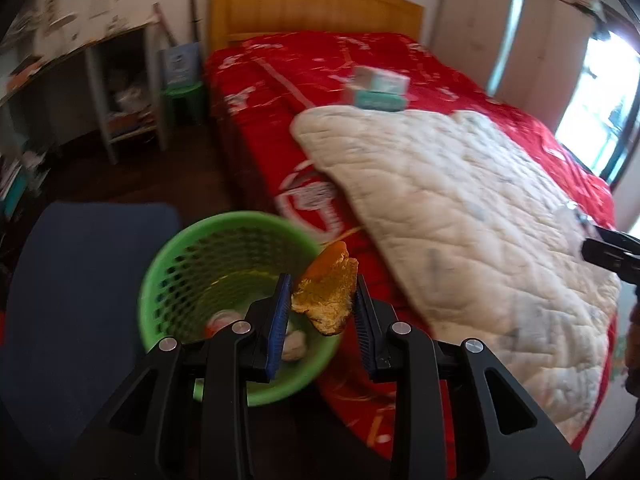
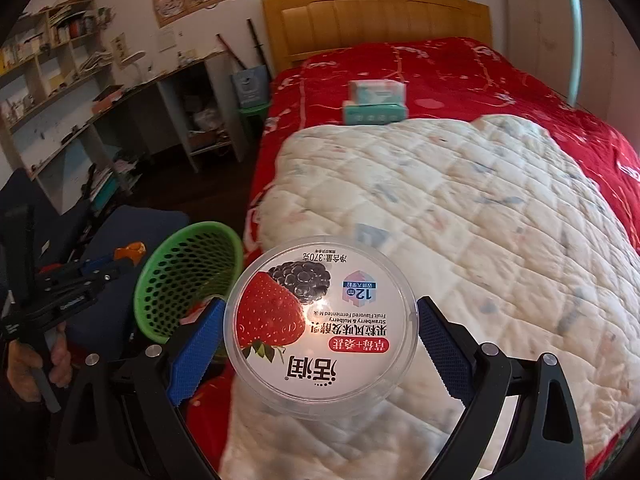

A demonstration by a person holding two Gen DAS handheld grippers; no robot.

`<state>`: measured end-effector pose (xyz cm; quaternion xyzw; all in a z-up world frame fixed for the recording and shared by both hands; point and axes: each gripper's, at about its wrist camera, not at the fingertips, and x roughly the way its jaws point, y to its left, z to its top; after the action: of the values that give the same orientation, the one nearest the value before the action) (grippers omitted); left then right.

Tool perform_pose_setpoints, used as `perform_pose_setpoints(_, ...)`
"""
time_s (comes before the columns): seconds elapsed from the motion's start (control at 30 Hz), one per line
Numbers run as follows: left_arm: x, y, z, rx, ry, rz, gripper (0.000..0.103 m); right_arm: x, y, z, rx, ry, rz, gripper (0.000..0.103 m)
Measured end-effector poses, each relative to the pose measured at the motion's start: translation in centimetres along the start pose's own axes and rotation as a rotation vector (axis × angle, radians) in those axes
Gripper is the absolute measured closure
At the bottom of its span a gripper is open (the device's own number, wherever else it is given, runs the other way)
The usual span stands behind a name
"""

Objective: Collect trash
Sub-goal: 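Carry both items to the wastebasket and release the bread crust from the left tool, then lower the yogurt cup into the wastebasket and open the right tool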

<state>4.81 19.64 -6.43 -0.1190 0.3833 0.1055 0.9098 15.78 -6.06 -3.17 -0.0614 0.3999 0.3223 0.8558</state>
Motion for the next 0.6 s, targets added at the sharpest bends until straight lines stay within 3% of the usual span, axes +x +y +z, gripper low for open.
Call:
perform_pose_setpoints(0.33, 2.7, 5.5, -1.2, -0.106, 0.075, 0.060, 0.071, 2.6, 3.9, 1.2, -0.044, 0.027, 0.051, 0.012)
perform_pose_setpoints(0.43, 3.5, 6.3, -1.5, -0.133, 0.096, 0.066, 0.064, 3.4, 4.6, 1.3, -0.048, 0.037, 0.064, 0.012)
perform_pose_setpoints(0.53, 3.4, 7.0, -1.9, -0.160, 0.098, 0.074, 0.049, 3.8, 5.1, 1.5, -0.051, 0.043, 0.073, 0.012)
perform_pose_setpoints(0.6, 3.3, 7.4, -2.1, -0.167, 0.095, 0.080, 0.048, 4.3, 5.4, 1.6, -0.054, 0.048, 0.080, 0.012)
